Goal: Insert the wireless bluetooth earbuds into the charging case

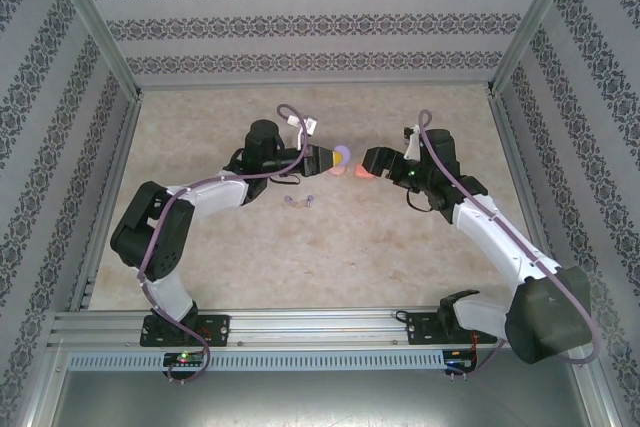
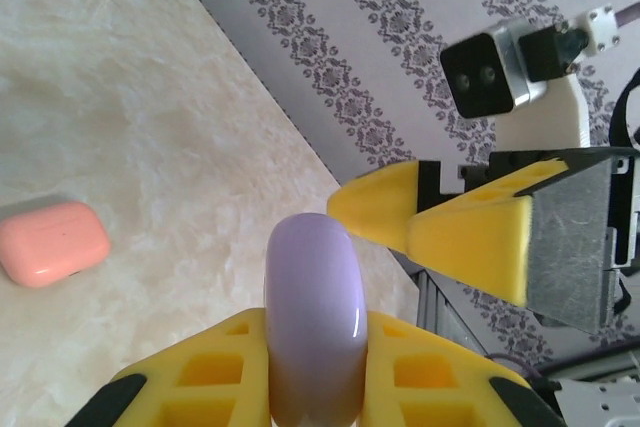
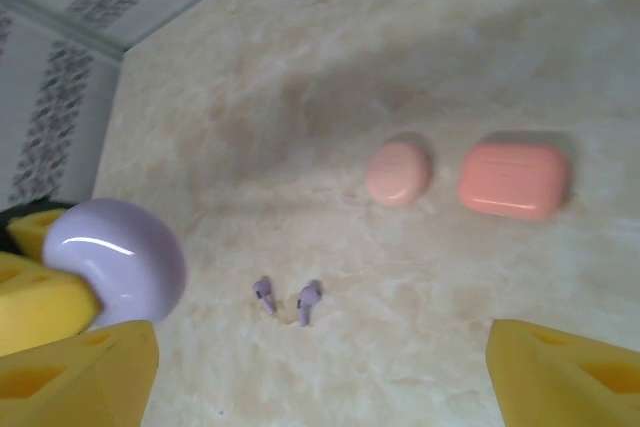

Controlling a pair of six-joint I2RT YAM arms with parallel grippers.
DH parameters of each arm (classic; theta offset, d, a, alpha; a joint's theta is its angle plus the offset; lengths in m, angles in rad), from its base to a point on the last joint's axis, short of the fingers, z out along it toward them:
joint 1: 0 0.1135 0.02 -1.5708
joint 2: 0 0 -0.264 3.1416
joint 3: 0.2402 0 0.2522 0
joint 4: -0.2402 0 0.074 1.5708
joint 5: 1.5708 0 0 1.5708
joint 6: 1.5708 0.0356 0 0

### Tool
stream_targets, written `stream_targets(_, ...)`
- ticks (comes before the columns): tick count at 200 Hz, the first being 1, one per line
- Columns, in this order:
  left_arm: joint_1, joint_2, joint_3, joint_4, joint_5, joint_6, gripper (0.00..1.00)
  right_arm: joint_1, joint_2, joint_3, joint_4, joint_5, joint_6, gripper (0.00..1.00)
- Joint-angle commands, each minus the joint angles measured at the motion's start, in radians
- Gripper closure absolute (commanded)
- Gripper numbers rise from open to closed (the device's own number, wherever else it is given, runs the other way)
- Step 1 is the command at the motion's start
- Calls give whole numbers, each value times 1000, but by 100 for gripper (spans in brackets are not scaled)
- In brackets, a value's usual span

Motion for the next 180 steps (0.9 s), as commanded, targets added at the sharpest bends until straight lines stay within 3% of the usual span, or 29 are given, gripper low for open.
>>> stream_targets(1, 12, -31, 49, -110, 98, 84, 100, 18, 2, 11, 76, -100, -99, 15)
stream_targets(91, 14, -39, 77, -151, 122, 106, 100, 81, 126, 88, 79, -55, -107, 19)
stream_targets(180, 15, -94, 80, -168, 119, 120, 100, -25, 166, -50, 154, -51, -43, 26)
